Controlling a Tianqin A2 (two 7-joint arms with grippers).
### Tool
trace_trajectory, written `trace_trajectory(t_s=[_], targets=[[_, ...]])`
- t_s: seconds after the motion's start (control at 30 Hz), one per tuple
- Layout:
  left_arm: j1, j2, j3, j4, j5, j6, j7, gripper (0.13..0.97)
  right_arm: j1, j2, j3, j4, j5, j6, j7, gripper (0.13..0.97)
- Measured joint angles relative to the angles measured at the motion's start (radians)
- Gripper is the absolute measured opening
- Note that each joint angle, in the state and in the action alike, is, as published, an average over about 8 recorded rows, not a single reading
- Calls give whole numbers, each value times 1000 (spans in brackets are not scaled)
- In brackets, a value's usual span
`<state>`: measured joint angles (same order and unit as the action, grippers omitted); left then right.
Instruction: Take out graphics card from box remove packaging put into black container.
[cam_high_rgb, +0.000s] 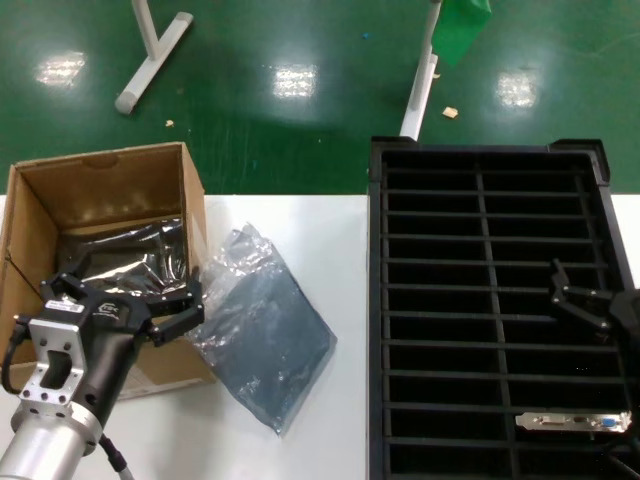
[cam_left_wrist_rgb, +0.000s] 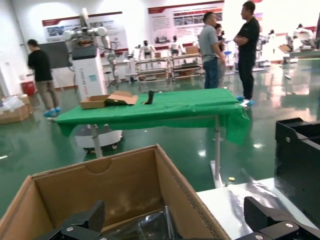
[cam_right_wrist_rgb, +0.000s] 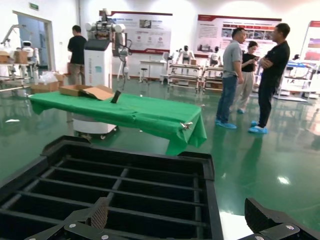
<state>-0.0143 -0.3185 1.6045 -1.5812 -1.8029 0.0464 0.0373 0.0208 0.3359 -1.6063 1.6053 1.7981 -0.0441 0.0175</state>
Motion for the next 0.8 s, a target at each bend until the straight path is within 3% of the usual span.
trace_trajectory(t_s=[0.8], targets=[[4,5,-1,-5,1,-13,-10,966,-6,-10,2,-1,1,12,-5,966]])
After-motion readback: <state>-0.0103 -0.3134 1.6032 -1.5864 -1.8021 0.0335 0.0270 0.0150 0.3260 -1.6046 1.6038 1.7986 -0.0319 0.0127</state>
